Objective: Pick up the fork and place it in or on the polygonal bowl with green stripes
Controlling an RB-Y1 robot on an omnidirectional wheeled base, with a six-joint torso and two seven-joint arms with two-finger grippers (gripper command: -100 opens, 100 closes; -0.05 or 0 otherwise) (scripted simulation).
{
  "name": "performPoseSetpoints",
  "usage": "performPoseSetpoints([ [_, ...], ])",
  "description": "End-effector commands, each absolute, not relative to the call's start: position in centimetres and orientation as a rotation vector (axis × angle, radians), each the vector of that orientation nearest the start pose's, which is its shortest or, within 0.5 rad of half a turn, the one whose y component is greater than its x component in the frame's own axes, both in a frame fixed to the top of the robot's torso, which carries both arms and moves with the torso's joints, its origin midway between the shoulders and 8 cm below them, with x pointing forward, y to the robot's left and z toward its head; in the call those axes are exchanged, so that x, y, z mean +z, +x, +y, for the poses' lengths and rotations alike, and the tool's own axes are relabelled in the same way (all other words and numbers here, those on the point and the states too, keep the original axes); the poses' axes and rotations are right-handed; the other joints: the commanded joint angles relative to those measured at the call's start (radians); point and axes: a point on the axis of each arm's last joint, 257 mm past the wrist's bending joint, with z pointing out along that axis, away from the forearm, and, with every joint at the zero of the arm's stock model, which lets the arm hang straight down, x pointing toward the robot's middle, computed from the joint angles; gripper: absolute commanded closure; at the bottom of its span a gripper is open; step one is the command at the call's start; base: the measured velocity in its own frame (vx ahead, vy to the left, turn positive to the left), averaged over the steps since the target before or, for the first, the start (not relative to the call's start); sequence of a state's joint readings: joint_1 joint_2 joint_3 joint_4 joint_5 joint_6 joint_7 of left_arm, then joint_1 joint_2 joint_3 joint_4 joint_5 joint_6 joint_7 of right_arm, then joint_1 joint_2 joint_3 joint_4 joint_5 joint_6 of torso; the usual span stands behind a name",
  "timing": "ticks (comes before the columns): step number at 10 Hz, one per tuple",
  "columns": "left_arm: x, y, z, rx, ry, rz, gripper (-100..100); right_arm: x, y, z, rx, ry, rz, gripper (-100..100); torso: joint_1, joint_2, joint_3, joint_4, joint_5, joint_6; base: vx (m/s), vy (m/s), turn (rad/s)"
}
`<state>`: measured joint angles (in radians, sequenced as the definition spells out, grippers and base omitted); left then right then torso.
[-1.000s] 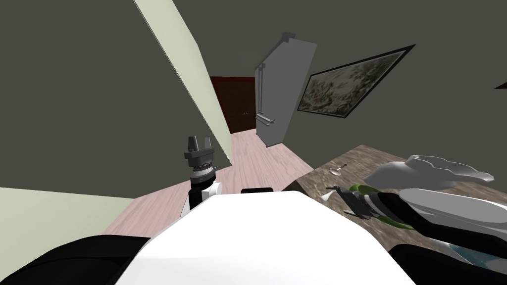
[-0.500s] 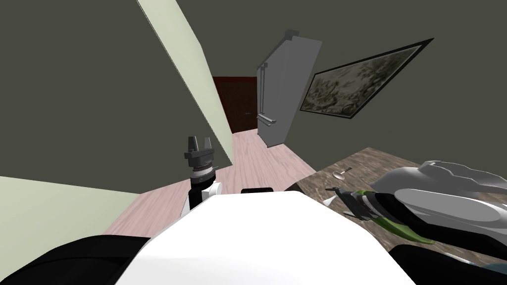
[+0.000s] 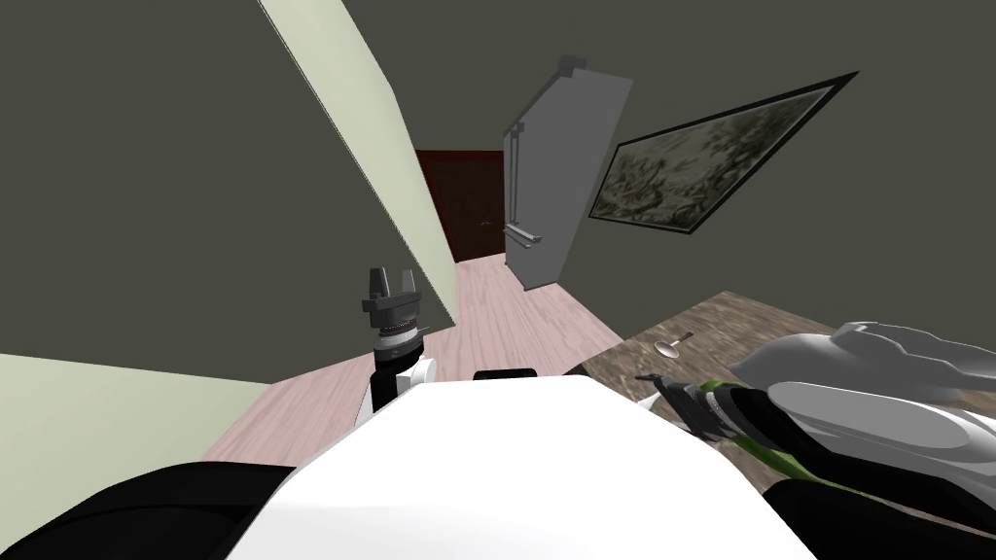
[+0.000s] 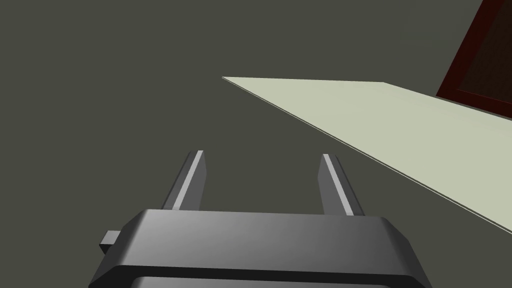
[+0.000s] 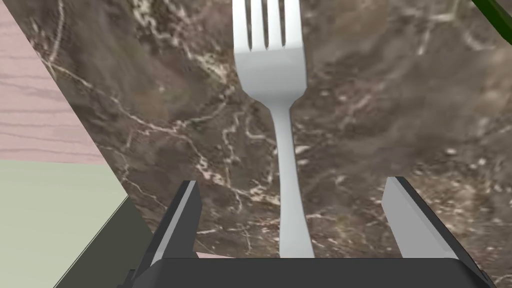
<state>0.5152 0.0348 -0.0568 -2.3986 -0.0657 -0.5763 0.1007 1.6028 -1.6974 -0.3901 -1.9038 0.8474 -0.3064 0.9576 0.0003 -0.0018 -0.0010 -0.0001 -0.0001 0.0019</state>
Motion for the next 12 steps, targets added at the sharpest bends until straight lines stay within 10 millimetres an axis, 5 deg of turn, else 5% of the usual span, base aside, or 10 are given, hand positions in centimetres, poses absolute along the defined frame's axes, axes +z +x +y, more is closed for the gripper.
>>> performPoseSetpoints([
  [1,8.2,30.6,24.2,-1.451,-0.487,0.534,0,-33.9,9.2,-49.5,-0.084,-2.237,1.861,-100,0.0,0.0,0.0,0.0,0.0,0.0,0.03,-0.033,-0.004],
  [3,8.2,30.6,24.2,-1.451,-0.487,0.534,0,-33.9,9.1,-49.4,-0.082,-2.236,1.862,-100,-0.001,0.0,0.0,0.0,0.0,0.0,0.02,-0.023,-0.001],
  [4,8.2,30.6,24.2,-1.451,-0.487,0.534,0,-34.0,9.1,-49.4,-0.084,-2.236,1.862,100,0.0,0.001,0.001,0.0,0.0,0.0,0.0,0.0,0.0],
  [8,8.2,30.6,24.2,-1.451,-0.487,0.534,0,-34.0,9.1,-49.4,-0.082,-2.239,1.859,100,0.001,0.002,0.001,0.001,-0.001,0.0,0.0,0.0,0.0],
  [9,8.2,30.6,24.2,-1.451,-0.487,0.534,0,-34.0,9.1,-49.4,-0.083,-2.239,1.859,0,0.001,0.002,0.001,0.001,-0.001,0.0,0.0,0.0,0.0],
  [10,8.2,30.6,24.2,-1.451,-0.487,0.534,0,-33.4,9.8,-50.1,-0.085,-2.236,1.862,100,0.001,0.002,0.001,0.001,-0.001,0.001,-0.025,0.035,0.005],
  [12,8.2,30.6,24.2,-1.451,-0.487,0.534,0,-33.0,10.3,-50.8,-0.085,-2.236,1.863,100,0.004,0.005,0.003,0.001,0.0,0.001,-0.055,0.048,0.006],
])
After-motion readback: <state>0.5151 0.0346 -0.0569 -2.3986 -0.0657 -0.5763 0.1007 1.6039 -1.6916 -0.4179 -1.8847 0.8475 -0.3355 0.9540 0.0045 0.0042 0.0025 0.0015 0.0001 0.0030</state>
